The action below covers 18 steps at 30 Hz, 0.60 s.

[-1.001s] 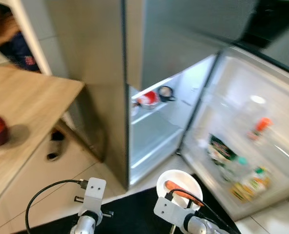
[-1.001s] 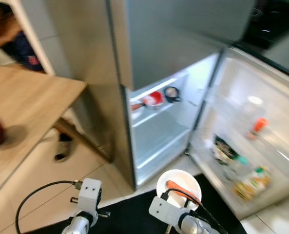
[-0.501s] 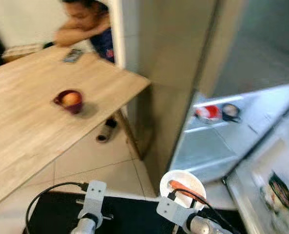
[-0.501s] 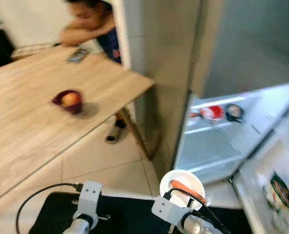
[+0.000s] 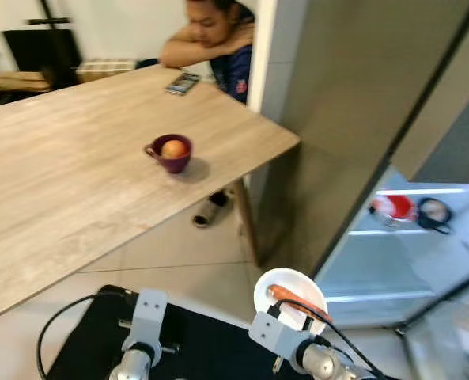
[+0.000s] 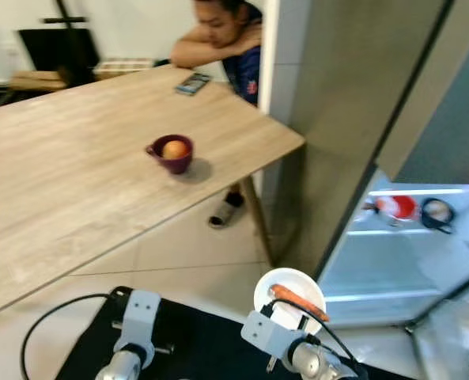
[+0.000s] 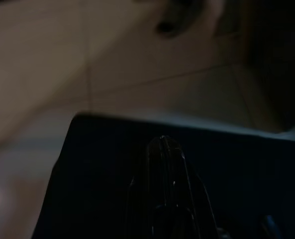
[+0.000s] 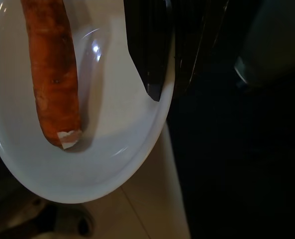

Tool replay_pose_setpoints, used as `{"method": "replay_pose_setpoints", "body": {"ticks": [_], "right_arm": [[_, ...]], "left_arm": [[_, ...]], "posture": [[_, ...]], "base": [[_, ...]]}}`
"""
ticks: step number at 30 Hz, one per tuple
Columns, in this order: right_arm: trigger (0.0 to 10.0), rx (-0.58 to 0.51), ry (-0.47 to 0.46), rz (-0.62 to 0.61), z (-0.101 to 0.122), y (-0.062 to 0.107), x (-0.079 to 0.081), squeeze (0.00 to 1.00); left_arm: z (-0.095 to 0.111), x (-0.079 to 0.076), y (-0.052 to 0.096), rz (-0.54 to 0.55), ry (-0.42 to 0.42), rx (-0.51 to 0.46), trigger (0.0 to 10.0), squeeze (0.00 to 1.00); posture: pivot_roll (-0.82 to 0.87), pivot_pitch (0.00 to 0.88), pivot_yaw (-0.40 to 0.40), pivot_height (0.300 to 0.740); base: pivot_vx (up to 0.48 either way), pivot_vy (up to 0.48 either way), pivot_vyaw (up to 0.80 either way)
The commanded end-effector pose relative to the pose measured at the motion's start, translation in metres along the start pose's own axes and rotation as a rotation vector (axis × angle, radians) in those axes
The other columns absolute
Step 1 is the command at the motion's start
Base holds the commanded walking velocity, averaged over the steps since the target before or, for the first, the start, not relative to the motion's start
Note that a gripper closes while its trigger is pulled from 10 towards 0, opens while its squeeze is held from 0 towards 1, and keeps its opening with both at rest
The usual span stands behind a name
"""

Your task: Restocking fridge

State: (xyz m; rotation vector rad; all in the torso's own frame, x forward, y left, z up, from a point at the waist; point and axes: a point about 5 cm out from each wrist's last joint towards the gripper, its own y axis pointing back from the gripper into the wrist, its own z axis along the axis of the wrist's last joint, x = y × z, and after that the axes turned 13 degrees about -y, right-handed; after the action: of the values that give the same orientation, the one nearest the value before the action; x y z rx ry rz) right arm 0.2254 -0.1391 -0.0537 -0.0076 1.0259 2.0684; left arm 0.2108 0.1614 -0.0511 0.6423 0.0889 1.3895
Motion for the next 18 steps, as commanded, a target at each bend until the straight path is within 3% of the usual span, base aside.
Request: {"method": "replay_pose_setpoints", "body": {"ticks": [1, 18], "right_arm": [[10.0, 0.015, -0.028, -0.016, -0.0044, 0.0018, -0.0023, 0.0], [10.0, 0.014, -0.04, -0.018, -0.0062, 0.0028, -0.0021, 0.0]], "left_arm": [[-0.0008, -0.0016, -0.0006, -0.002, 0.016, 0.017, 10.0, 0.0], [0.0042, 0.002, -0.0057, -0.009, 0.071, 0.02, 10.0, 0.0]], "posture": [[-0.1, 0.113, -0.04, 0.74], [-0.11, 0.117, -0.037, 0.74]], "base": [[0.0, 0.0, 0.0], [0.0, -0.03, 0.0]]}}
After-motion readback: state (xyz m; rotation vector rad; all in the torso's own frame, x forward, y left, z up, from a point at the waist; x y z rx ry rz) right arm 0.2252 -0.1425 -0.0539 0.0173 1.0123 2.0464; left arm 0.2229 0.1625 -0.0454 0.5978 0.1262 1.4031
